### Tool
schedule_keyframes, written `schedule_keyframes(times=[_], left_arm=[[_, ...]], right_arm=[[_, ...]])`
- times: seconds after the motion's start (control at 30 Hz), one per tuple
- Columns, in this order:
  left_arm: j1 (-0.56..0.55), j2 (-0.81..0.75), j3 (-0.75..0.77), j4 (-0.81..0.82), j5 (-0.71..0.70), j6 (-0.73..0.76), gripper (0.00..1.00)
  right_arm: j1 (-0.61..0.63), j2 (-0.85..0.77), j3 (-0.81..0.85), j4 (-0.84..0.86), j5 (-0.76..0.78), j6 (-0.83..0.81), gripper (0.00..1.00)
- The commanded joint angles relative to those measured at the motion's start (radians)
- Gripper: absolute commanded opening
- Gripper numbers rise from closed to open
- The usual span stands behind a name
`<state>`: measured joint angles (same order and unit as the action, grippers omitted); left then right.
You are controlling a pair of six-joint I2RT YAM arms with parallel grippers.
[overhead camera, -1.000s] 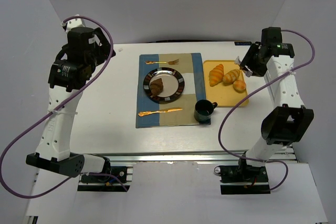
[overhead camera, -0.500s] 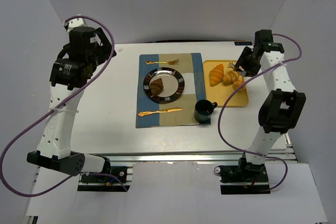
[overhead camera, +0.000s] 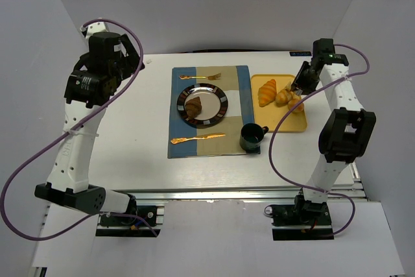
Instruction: Place the bread
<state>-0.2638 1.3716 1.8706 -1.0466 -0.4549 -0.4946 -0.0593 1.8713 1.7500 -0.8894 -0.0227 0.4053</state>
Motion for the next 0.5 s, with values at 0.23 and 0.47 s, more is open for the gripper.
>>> schedule_keyframes(times=[0.23, 0.47], left_arm=[[0.001, 0.014, 0.018, -0.006, -0.024, 0.008, 0.98], [0.003, 0.023, 0.035, -0.001, -0.016, 0.01, 0.98]], right_arm=[[-0.001, 0.023, 0.125, -0.039, 0.013, 0.007, 0.09], [0.007, 0.012, 0.351, -0.135, 0.004, 0.01, 0.07]])
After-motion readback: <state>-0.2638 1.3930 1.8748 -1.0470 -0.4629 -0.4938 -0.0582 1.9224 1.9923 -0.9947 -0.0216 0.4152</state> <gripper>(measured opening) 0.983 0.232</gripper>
